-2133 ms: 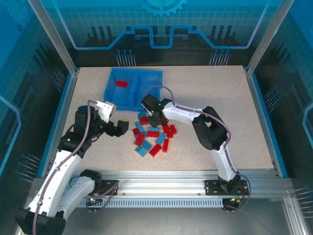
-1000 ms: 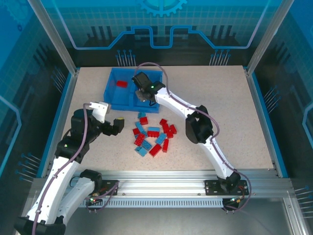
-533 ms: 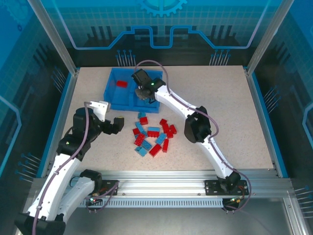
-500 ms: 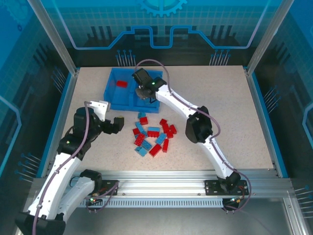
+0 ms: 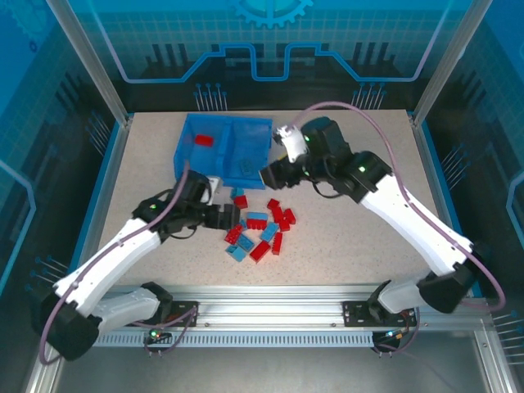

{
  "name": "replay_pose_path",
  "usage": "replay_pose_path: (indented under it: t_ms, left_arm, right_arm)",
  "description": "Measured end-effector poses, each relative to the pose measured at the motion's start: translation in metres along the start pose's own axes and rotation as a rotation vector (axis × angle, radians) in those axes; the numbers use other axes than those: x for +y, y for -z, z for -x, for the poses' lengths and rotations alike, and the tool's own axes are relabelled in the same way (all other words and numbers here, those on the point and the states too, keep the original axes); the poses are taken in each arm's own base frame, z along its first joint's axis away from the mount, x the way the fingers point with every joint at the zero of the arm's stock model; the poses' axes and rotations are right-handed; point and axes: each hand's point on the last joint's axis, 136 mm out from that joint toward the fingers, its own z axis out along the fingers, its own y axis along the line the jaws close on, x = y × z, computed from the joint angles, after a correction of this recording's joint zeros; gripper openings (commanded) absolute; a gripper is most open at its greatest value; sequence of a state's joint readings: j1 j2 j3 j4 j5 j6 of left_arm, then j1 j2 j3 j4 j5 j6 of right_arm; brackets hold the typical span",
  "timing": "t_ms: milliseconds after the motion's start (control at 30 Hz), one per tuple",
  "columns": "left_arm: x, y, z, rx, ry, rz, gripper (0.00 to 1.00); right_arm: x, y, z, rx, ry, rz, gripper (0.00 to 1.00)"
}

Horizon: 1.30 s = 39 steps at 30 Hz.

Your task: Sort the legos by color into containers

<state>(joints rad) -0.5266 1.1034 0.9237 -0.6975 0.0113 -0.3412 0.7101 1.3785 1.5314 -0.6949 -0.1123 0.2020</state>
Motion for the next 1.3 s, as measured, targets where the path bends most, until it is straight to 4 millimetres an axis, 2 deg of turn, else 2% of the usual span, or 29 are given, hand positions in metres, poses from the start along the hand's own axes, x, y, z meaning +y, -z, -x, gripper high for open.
replay_pose_path:
  t_ms: [133,267,433,567,667,900,1067,1200,1300]
  left_arm:
    - [0.007,-0.039,-0.032,0.141,0.002,0.068,0.85]
    - [0.019,-0.065,-0.043,0.203,0.016,0.125,0.80]
    - [0.022,-0.086,-0.039,0.202,0.002,0.144,0.76]
    - [0.025,-0.103,-0.044,0.233,-0.014,0.156,0.70]
    - [0.028,-0.112,-0.047,0.254,-0.029,0.164,0.59]
    - [0.027,-0.116,-0.044,0.242,-0.036,0.159,0.34]
    - [0.023,-0.108,-0.038,0.212,-0.031,0.146,0.31]
    - [0.019,-0.085,-0.016,0.142,-0.037,0.162,0.29]
    - [0.014,-0.062,0.019,0.037,-0.038,0.177,0.28]
  right_arm:
    - [0.006,0.002,-0.044,0.088,-0.008,0.063,0.83]
    - [0.008,-0.008,-0.078,0.195,-0.040,0.099,0.85]
    - [0.011,-0.010,-0.086,0.223,-0.064,0.122,0.85]
    - [0.010,-0.013,-0.088,0.234,-0.075,0.122,0.86]
    - [0.009,-0.017,-0.091,0.247,-0.086,0.118,0.85]
    - [0.006,-0.024,-0.100,0.280,-0.111,0.109,0.85]
    - [0.005,-0.027,-0.102,0.290,-0.128,0.106,0.85]
    - [0.005,-0.027,-0.102,0.290,-0.140,0.104,0.85]
    - [0.004,-0.027,-0.102,0.291,-0.149,0.099,0.85]
